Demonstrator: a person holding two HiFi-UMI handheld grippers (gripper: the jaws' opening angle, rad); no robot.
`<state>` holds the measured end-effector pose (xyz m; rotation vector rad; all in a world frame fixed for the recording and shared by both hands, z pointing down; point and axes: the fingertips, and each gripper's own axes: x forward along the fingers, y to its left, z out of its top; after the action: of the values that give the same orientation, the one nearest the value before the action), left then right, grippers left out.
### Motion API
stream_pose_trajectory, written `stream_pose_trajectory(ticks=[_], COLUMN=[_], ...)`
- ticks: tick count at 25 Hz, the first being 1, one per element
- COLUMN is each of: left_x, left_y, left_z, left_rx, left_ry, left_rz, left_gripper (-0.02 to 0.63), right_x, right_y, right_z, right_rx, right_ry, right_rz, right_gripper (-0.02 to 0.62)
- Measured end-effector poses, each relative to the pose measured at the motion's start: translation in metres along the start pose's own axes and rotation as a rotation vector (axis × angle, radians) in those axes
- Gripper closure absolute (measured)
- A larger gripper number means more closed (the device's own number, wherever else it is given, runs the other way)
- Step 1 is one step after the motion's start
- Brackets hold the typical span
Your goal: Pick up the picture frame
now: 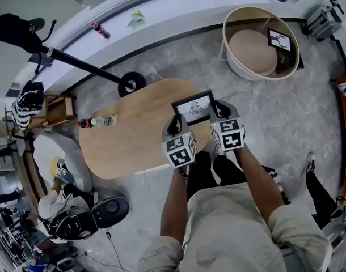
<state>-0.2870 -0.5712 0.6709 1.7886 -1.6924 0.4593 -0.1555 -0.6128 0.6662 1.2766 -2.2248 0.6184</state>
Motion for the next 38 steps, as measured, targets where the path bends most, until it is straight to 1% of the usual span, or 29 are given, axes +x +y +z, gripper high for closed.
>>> stream_pose_trajectory(ticks=[5, 9, 12, 18, 21, 26, 33, 38], left_x=[-0.013, -0.027, -0.046, -0.092, -0.113, -0.146, -0.201, -0.229], left_y=[-0.022, -0.039, -0.052, -0.071, -0.081, -0.097, -0.123, -0.134], left_z=[0.055, 0.098, 0.133, 0.193, 0.212, 0.236, 0.272, 0.284], left_rx=[0.04, 0.064, 0.101, 0.164, 0.193, 0.215, 0.252, 0.282], left_ry=[-0.103, -0.187, -0.271, -0.424, -0.48, -0.564, -0.705, -0.774], left_rz=[-0.018, -0.045, -0.053, -0.043, -0.041, -0.041, -0.039, -0.018], left_gripper=[0.525, 0.525, 0.526, 0.526, 0.526, 0.526, 0.526, 0.526], right_x=[-0.027, -0.054, -0.075, -0.122, -0.144, -0.18, -0.24, -0.265], right_y=[-0.013, -0.02, -0.022, -0.017, -0.015, -0.012, -0.005, -0.001], right_z=[0.054, 0.098, 0.131, 0.187, 0.206, 0.233, 0.273, 0.287], right_rx=[-0.004, -0.037, -0.047, -0.064, -0.077, -0.114, -0.176, -0.197], right_ry=[-0.113, -0.211, -0.293, -0.449, -0.507, -0.591, -0.729, -0.795], right_rz=[-0.026, -0.054, -0.066, -0.058, -0.055, -0.054, -0.057, -0.045], right_gripper=[0.525, 0.524, 0.525, 0.523, 0.523, 0.523, 0.523, 0.522])
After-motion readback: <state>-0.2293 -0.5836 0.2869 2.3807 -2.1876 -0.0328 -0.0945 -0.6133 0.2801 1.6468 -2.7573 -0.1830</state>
